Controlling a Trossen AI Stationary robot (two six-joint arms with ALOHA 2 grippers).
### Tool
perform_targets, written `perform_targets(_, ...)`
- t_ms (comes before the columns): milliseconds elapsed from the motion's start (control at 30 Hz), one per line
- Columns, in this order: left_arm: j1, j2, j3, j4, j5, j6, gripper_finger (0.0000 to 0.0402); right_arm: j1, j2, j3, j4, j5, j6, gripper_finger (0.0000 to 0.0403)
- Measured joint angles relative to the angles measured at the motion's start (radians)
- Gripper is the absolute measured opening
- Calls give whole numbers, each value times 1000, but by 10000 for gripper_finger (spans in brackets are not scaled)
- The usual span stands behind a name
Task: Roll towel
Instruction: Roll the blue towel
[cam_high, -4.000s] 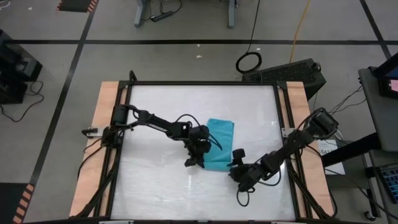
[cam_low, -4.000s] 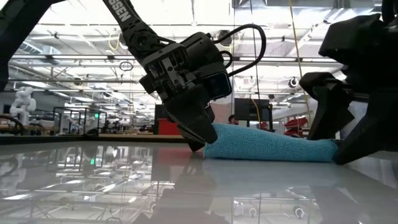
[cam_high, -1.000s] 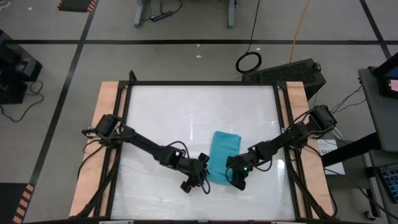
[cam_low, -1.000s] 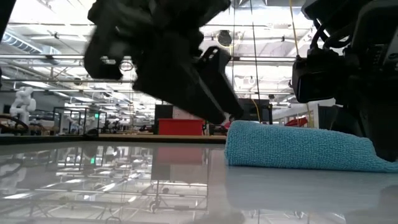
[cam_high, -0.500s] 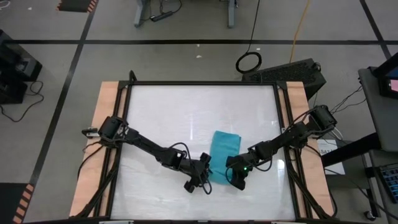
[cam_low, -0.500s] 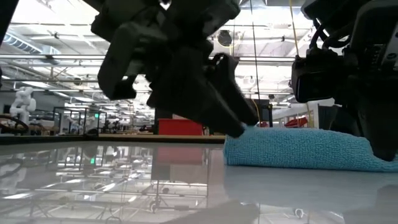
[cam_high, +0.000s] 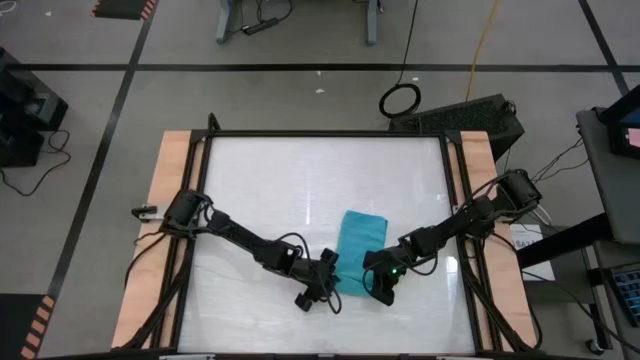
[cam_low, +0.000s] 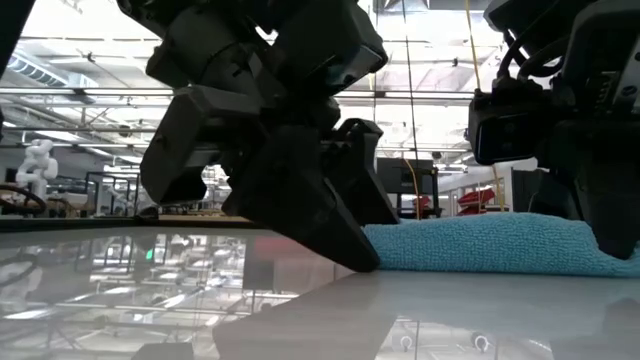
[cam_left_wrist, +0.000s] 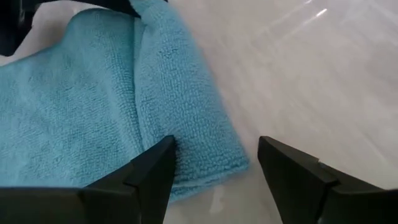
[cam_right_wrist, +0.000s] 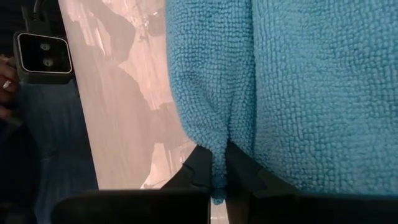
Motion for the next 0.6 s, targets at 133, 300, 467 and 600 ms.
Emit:
perform_targets(133,15,1,0,2,-12,-38,219,0,0,0,1,1,1,6)
perform_targets(300,43,3,0,5,27,-62,139,0,0,0,9,1,0,6)
perform_targets(467,71,3,-1,12,123,-61,43,0,0,0,19,1,-1,6)
perform_targets(600,114,6,-1,14,365,-123,13,12,-5,0,23,9,12,6)
